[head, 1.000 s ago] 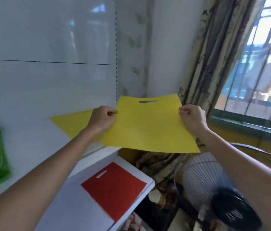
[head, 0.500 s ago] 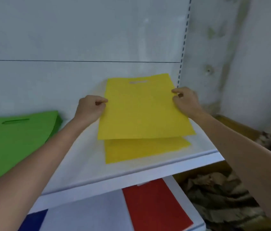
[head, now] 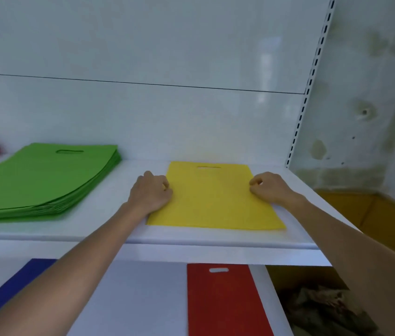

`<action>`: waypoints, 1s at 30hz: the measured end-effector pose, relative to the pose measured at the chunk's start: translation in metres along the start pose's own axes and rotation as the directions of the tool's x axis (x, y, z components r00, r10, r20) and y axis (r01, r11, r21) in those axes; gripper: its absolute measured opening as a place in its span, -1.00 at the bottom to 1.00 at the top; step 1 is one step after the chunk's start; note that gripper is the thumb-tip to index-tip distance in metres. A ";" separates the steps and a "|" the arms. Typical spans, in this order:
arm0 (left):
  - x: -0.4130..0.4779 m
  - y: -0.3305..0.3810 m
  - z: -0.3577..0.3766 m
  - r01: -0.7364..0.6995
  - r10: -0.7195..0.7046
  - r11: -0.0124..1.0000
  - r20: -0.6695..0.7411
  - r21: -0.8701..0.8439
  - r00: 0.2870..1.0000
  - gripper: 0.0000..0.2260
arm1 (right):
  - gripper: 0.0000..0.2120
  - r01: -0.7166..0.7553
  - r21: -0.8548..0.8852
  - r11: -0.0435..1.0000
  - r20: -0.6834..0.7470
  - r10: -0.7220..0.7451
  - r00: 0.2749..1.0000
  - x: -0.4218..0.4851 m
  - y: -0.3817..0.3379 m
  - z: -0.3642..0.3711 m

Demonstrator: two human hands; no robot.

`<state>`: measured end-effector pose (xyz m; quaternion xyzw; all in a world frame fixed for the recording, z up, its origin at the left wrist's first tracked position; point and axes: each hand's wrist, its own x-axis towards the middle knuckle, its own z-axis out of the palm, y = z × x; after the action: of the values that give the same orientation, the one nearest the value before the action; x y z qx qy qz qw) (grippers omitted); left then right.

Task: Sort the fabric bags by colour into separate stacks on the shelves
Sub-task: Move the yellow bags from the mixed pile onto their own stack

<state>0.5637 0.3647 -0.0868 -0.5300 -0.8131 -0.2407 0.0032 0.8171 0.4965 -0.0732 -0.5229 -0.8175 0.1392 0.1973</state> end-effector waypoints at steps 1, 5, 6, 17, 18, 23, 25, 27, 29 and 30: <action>0.001 0.000 -0.001 0.012 -0.012 1.000 -0.001 0.007 1.000 -0.74 | -0.75 0.013 0.011 1.000 0.004 -0.013 1.000 0.000 -0.002 -0.001; 0.002 -0.006 -0.004 -0.031 0.032 0.996 0.016 -0.088 0.999 -0.75 | -0.75 0.011 0.036 0.999 -0.047 -0.010 0.999 -0.003 -0.006 0.003; 0.002 -0.006 -0.005 -0.037 0.039 0.993 0.015 -0.113 0.999 -0.75 | -0.74 0.011 0.031 0.999 -0.060 -0.009 0.998 -0.004 -0.006 0.004; -0.016 -0.038 -0.065 -0.050 0.027 0.993 -0.209 -0.107 0.978 -0.80 | -0.78 0.248 0.036 0.968 -0.206 -0.236 0.950 0.023 -0.083 -0.002; -0.027 -0.053 -0.085 -0.035 0.009 0.995 -0.265 -0.094 0.964 -0.82 | -0.77 0.314 0.065 0.947 -0.212 -0.294 0.932 0.026 -0.112 0.007; -0.120 -0.166 -0.187 0.240 -0.215 0.971 -0.494 -0.014 0.842 -0.83 | -0.72 0.613 0.243 0.752 -0.178 -0.586 0.790 0.004 -0.293 0.076; -0.172 -0.213 -0.220 0.398 -0.345 0.917 -0.543 -0.020 0.766 -0.81 | -0.68 0.704 0.302 0.643 -0.158 -0.695 0.702 -0.023 -0.370 0.101; -0.225 -0.255 -0.245 0.539 -0.457 0.842 -0.563 -0.024 0.689 -0.80 | -0.65 0.765 0.362 0.533 -0.132 -0.783 0.607 -0.060 -0.440 0.123; -0.268 -0.290 -0.266 0.623 -0.529 0.781 -0.569 -0.038 0.629 -0.80 | -0.63 0.804 0.405 0.435 -0.100 -0.853 0.512 -0.096 -0.499 0.146; -0.283 -0.307 -0.276 0.648 -0.549 0.760 -0.577 -0.044 0.605 -0.80 | -0.62 0.817 0.419 0.396 -0.090 -0.877 0.471 -0.112 -0.526 0.157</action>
<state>0.3534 -0.0872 -0.0356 -0.1293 -0.9225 -0.3012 0.2039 0.3656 0.1730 -0.0035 0.0319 -0.9321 0.2228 0.2838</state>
